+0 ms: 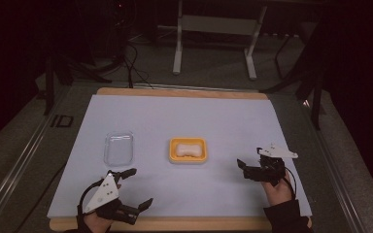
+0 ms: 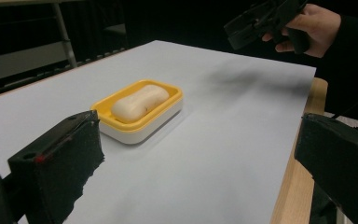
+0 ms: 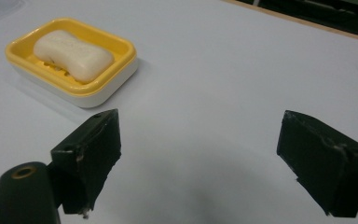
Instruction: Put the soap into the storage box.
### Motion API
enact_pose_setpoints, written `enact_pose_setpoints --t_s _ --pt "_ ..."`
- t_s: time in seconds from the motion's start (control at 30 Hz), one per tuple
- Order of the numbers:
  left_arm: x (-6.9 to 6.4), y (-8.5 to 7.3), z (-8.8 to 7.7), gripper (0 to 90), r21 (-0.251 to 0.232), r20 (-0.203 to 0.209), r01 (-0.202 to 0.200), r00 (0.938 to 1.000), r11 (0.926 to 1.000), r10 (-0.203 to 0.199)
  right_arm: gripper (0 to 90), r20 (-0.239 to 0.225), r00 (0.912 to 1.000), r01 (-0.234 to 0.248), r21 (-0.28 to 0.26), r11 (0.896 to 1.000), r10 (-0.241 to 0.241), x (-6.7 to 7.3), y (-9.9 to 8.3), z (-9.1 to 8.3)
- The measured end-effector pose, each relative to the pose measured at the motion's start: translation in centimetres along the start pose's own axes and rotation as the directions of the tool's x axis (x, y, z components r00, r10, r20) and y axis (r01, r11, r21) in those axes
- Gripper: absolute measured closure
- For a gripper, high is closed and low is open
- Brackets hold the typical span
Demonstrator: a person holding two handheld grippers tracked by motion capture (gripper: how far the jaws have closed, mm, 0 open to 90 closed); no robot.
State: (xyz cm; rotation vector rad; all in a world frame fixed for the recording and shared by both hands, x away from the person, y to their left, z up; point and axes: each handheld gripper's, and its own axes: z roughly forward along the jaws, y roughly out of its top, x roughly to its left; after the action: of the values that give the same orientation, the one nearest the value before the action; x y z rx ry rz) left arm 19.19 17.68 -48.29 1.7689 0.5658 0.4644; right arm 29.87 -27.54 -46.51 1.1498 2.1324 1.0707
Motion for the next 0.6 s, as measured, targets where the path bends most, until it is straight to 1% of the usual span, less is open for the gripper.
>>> enact_pose_setpoints --t_s 0.07,0.23,0.3,0.6 --pt "0.01 0.01 0.00 1.2 -0.001 0.000 0.001 1.0000 1.0000 -0.001 13.5 0.010 0.9999 -0.006 -0.010 1.000 0.006 -0.01 -0.13 -0.29" --pt "0.03 0.01 0.06 1.1 0.004 0.003 0.002 1.0000 1.0000 -0.002 13.5 0.020 0.9997 -0.013 -0.009 1.000 0.013 -0.05 -0.51 -0.57" --pt "0.01 0.00 0.09 1.1 0.006 0.004 0.002 1.0000 1.0000 -0.002 13.5 0.016 0.9996 -0.024 -0.014 1.000 0.025 -0.18 -0.51 -0.58" --pt "0.01 0.00 0.15 1.1 0.008 0.008 0.007 0.9999 0.9999 -0.007 13.6 0.018 0.9998 -0.007 -0.040 0.999 0.008 -0.14 -0.25 -0.21"
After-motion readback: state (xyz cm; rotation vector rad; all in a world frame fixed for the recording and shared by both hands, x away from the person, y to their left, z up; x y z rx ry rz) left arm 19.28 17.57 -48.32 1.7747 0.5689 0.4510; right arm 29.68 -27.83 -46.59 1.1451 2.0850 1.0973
